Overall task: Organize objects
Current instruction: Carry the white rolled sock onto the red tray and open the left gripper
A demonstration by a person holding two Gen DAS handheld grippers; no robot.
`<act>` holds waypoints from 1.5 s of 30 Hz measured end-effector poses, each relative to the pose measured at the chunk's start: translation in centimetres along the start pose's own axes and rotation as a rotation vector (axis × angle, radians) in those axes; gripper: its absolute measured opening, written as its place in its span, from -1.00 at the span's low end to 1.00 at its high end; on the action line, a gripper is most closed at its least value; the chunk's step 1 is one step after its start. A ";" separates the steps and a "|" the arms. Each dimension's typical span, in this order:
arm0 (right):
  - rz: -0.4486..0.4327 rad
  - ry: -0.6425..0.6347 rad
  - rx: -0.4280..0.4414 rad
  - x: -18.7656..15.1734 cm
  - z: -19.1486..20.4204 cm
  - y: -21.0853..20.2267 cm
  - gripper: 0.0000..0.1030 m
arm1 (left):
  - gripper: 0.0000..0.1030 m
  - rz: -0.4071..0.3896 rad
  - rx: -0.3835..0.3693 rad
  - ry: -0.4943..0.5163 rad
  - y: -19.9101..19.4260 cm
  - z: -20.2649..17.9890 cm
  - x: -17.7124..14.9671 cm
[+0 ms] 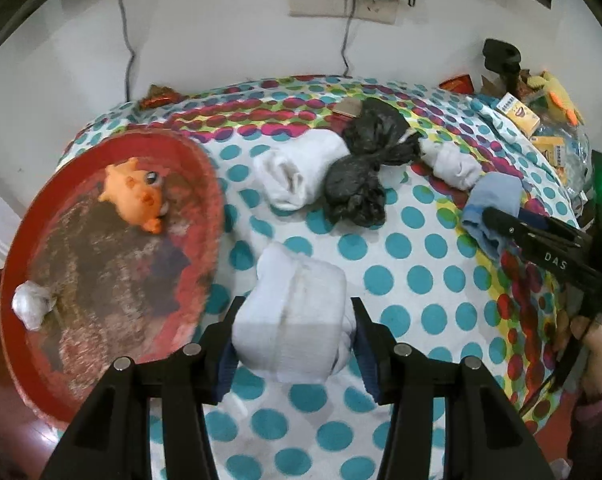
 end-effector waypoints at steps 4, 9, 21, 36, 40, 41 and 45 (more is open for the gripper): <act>-0.004 -0.022 -0.016 0.0 0.2 0.0 0.01 | -0.02 0.002 0.010 -0.035 -1.3 1.8 -0.5; 0.000 -0.031 -0.030 -0.1 0.5 0.1 0.01 | -0.02 -0.017 0.051 -0.074 -3.1 4.7 -1.1; 0.005 -0.020 -0.028 -0.2 0.5 0.2 0.01 | -0.02 -0.015 0.178 -0.158 -5.0 12.5 -2.9; 0.005 -0.018 -0.031 -0.2 0.6 0.3 0.04 | -0.02 0.070 0.257 -0.312 -3.9 21.3 -6.5; 0.005 -0.016 -0.030 -0.2 0.6 0.2 0.04 | -0.02 0.065 0.249 -0.364 -3.5 23.2 -6.6; 0.005 -0.016 -0.031 -0.2 0.6 0.3 0.04 | -0.02 0.058 0.252 -0.371 -3.5 23.6 -6.5; 0.005 -0.017 -0.034 -0.2 0.6 0.3 0.04 | -0.02 0.054 0.272 -0.380 -3.0 25.1 -5.7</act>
Point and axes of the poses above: each gripper's, at about its wrist camera, not at the fingertips, and y roughly the way its jaws point, z to its left, x to its top, the point moved 6 cm from there along y, roughly the way its jaws point, and after that the axes turned 6 degrees about -x, right-handed, at the moved point
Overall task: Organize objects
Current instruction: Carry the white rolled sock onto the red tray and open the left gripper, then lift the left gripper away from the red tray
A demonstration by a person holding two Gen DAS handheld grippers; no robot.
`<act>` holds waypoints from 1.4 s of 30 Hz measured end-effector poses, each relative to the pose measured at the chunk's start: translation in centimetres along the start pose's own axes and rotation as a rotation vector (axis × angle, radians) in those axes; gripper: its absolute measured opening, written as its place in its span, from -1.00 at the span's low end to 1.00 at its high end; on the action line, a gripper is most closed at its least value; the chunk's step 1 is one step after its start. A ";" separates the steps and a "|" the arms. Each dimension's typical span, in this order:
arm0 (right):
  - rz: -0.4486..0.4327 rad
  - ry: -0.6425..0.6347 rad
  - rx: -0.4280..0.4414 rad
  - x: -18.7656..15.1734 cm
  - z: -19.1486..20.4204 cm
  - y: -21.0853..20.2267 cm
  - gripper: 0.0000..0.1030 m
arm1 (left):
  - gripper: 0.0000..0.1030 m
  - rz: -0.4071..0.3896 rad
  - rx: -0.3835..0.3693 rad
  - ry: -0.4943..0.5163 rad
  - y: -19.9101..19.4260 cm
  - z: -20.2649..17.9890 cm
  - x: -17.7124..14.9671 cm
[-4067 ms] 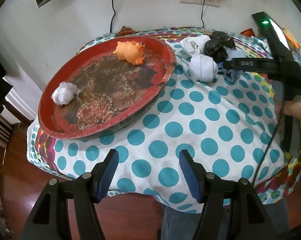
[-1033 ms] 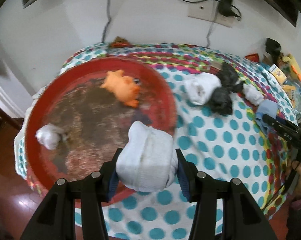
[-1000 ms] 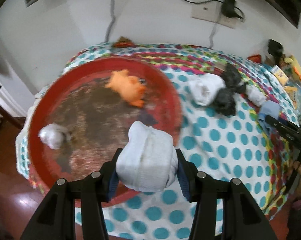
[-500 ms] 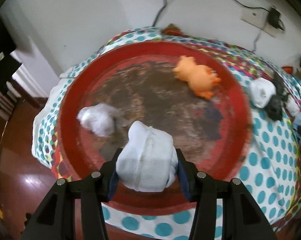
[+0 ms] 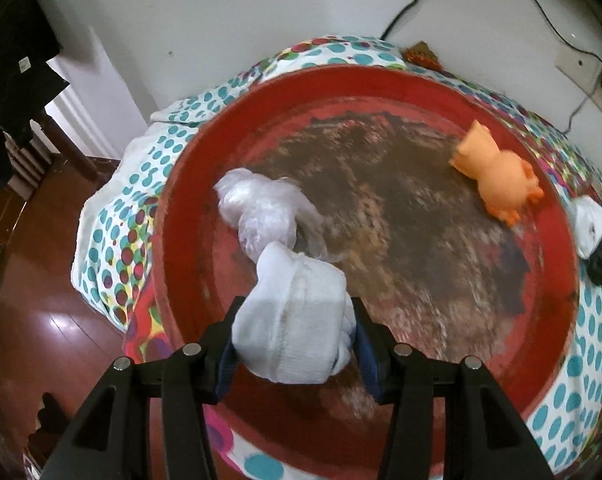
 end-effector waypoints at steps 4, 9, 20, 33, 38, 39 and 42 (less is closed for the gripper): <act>0.000 0.001 -0.001 0.0 0.0 0.0 0.04 | -0.02 -0.002 0.026 -0.012 0.7 0.9 1.8; 0.000 0.002 -0.001 0.0 0.1 0.0 0.04 | -0.01 -0.002 0.058 -0.027 1.5 1.8 3.4; 0.002 -0.005 -0.012 0.1 0.3 0.0 0.06 | 0.18 0.010 0.022 -0.061 1.1 2.6 2.9; 0.004 -0.014 -0.031 0.1 0.6 0.0 0.06 | 0.20 -0.090 0.008 0.009 -5.3 0.0 -0.4; 0.006 -0.022 -0.042 0.2 0.8 0.1 0.07 | 0.20 -0.137 0.021 0.026 -7.4 -2.1 -3.9; 0.006 -0.024 -0.046 0.2 0.8 0.1 0.07 | 0.20 -0.142 0.004 0.015 -7.6 -2.6 -4.7; 0.008 -0.030 -0.057 0.2 0.8 0.2 0.08 | 0.20 -0.176 0.009 -0.012 -8.3 -3.8 -6.5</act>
Point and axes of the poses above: each gripper's, at about its wrist camera, not at the fingertips, and y roughly the way its jaws point, z to its left, x to its top, the point moved 6 cm from there along y, roughly the way its jaws point, and after that the axes turned 6 degrees about -x, right-handed, at the moved point
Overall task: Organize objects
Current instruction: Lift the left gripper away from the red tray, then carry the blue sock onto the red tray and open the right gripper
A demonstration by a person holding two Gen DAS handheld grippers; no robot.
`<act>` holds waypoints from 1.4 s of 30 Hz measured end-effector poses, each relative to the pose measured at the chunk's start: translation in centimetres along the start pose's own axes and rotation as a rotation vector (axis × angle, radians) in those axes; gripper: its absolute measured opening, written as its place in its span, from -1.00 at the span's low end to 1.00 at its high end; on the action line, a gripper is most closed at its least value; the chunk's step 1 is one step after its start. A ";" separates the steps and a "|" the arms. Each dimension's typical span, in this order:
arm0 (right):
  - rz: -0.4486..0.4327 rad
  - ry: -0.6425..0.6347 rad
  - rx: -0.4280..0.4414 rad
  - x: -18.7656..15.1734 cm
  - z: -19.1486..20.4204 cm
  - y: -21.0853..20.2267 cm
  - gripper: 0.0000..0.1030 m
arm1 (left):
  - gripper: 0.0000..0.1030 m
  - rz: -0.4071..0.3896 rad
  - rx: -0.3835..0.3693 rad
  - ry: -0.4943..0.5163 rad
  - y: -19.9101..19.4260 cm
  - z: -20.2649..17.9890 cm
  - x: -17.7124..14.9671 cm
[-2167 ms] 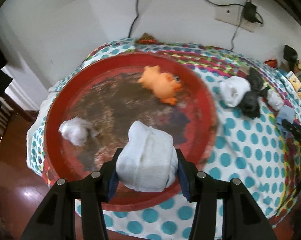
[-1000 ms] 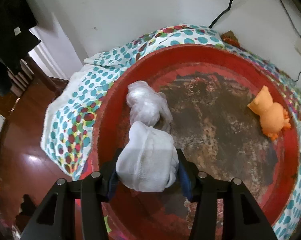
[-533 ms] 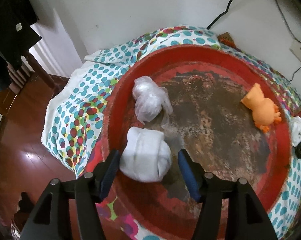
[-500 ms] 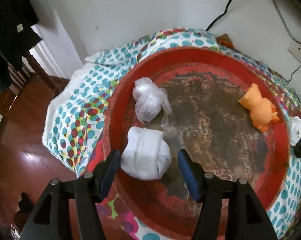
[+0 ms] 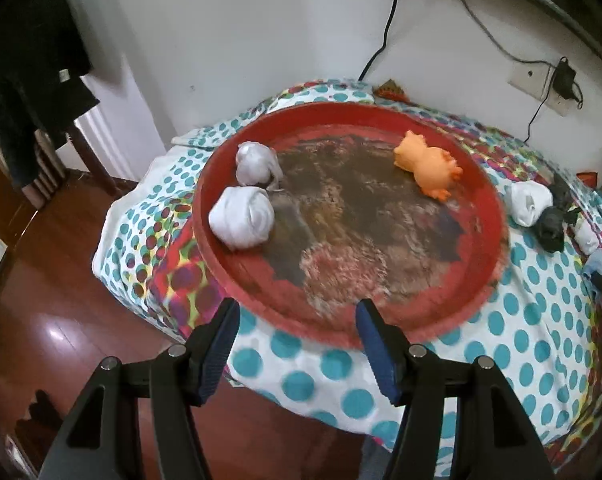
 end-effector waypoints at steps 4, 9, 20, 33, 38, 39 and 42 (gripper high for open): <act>0.003 -0.011 -0.019 0.0 -0.4 -0.1 0.10 | 0.20 -0.021 0.010 0.046 -0.7 -1.8 -1.8; 0.004 -0.017 -0.032 -0.1 -0.5 -0.2 0.14 | 0.20 -0.014 0.000 0.095 -0.5 -3.2 -2.9; 0.004 -0.020 -0.041 0.0 0.2 -0.2 0.15 | 0.20 0.018 -0.050 0.114 -0.2 -4.3 -4.1; -0.006 0.048 -0.051 -1.1 -0.6 -1.2 -0.05 | 0.20 0.032 -0.052 0.120 0.1 -4.3 -4.6; -0.014 0.058 -0.022 -2.2 -0.5 -2.6 -0.07 | 0.20 0.045 -0.064 0.098 0.4 -3.8 -4.7; -0.019 0.056 -0.014 -2.3 -0.6 -3.0 -0.07 | 0.20 0.048 -0.070 0.093 0.4 -3.8 -4.7; -0.031 0.053 0.004 -2.6 0.1 -4.2 -0.07 | 0.20 0.053 -0.075 0.091 0.5 -3.8 -4.8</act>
Point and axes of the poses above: each gripper's, at about its wrist camera, not at the fingertips, and y roughly the way its jaws point, z to its left, x to its top, the point moved 6 cm from there along y, roughly the way its jaws point, and after that the axes turned 6 degrees about -x, right-handed, at the moved point
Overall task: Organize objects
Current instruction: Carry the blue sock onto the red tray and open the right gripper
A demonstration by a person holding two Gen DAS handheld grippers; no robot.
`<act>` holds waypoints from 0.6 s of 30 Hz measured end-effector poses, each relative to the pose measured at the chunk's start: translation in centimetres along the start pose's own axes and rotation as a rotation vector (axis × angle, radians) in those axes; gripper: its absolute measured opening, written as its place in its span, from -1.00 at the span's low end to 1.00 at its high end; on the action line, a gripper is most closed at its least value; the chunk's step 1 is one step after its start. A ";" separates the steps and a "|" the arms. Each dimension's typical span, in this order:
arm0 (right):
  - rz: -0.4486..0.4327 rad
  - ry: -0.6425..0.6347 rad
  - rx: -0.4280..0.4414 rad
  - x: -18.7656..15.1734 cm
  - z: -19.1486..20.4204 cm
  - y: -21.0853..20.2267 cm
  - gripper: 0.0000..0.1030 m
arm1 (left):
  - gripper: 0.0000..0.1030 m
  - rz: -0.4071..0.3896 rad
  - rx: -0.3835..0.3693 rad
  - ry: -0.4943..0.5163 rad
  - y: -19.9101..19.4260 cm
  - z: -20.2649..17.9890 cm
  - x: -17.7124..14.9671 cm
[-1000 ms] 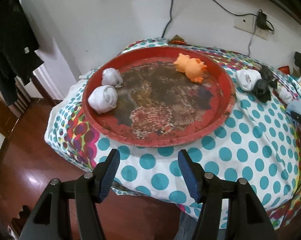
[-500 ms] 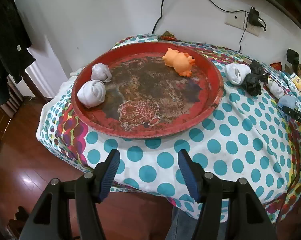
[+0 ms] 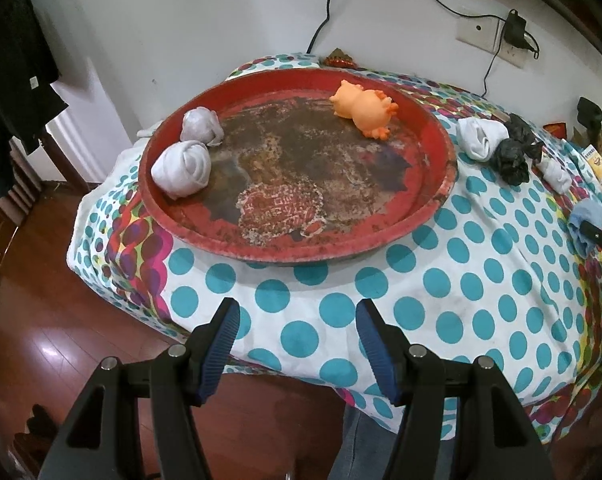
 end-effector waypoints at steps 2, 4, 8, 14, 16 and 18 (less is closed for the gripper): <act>-0.008 -0.012 0.004 -0.3 0.6 -1.0 -0.07 | 0.20 0.001 -0.005 0.004 -0.1 -0.1 0.0; -0.014 -0.040 0.003 -0.6 1.4 -1.5 -0.07 | 0.20 -0.001 -0.008 0.002 -0.2 -0.2 0.0; -0.014 -0.075 0.043 -1.1 2.8 -2.6 -0.07 | 0.20 0.002 -0.014 -0.010 -0.3 0.1 0.1; -0.028 -0.159 0.129 -0.6 7.2 -4.2 -0.07 | 0.20 -0.018 -0.026 -0.048 -0.9 1.5 0.6; -0.039 -0.186 0.158 0.1 9.5 -4.7 -0.07 | 0.20 -0.027 0.002 -0.056 -1.1 2.4 0.8; -0.037 -0.223 0.190 0.5 11.3 -4.8 -0.07 | 0.20 -0.025 0.013 -0.071 -1.1 3.3 0.9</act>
Point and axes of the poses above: each gripper's, at about its wrist camera, not at the fingertips, and y roughly the way its jaws point, z to its left, x to its top, the point moved 6 cm from there along y, roughly the way its jaws point, and after that the axes turned 6 degrees about -x, right-handed, at the moved point
